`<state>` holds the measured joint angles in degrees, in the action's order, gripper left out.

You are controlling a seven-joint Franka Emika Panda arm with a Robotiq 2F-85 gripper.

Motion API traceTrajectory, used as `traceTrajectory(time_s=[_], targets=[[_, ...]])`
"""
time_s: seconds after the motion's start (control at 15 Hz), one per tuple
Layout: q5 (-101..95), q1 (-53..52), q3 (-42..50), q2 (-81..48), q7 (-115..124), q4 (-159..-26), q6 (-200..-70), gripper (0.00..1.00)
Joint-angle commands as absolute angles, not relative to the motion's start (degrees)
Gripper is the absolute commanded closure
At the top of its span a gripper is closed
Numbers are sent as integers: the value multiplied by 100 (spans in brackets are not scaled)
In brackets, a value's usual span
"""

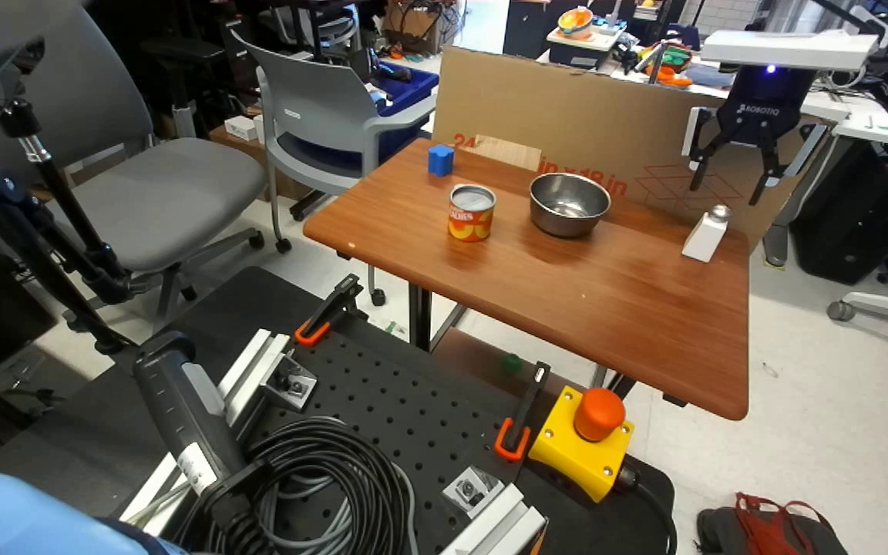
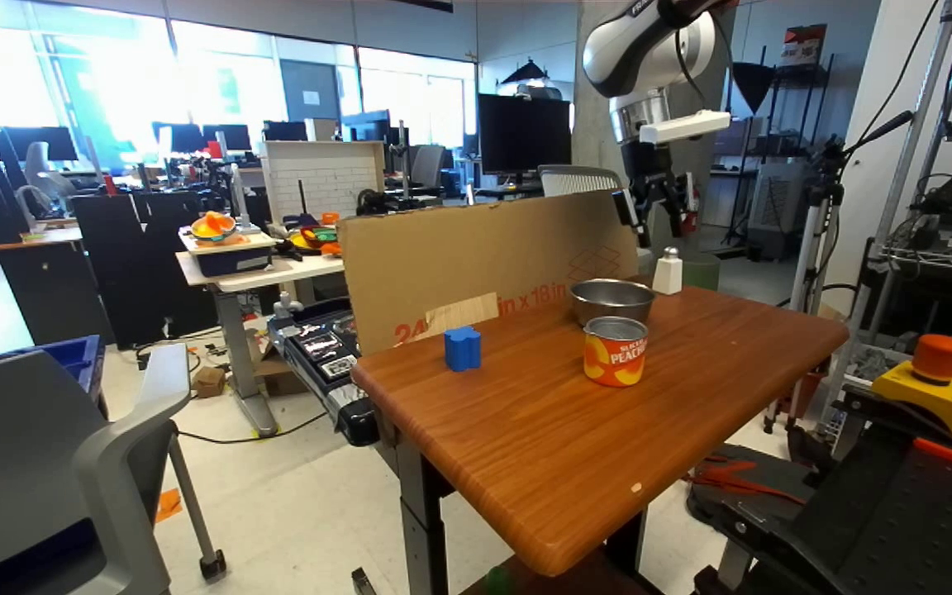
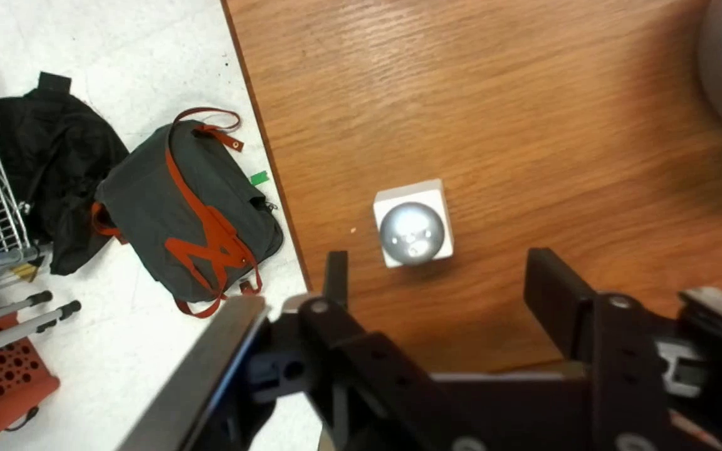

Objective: Remove the white bottle from the silver bowl and put it on the table

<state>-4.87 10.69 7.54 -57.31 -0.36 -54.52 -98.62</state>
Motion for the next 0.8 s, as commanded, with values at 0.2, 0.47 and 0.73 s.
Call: traceTrajectory(time_s=[0.2, 0.47, 0.73], targets=[[-432, 855, 504, -4391, -438, -6968, -10951, 0], [-470, 827, 523, -4707, -297, -6426, -10713, 0], [-468, 899, 550, -4791, -299, -6411, -10716, 0]])
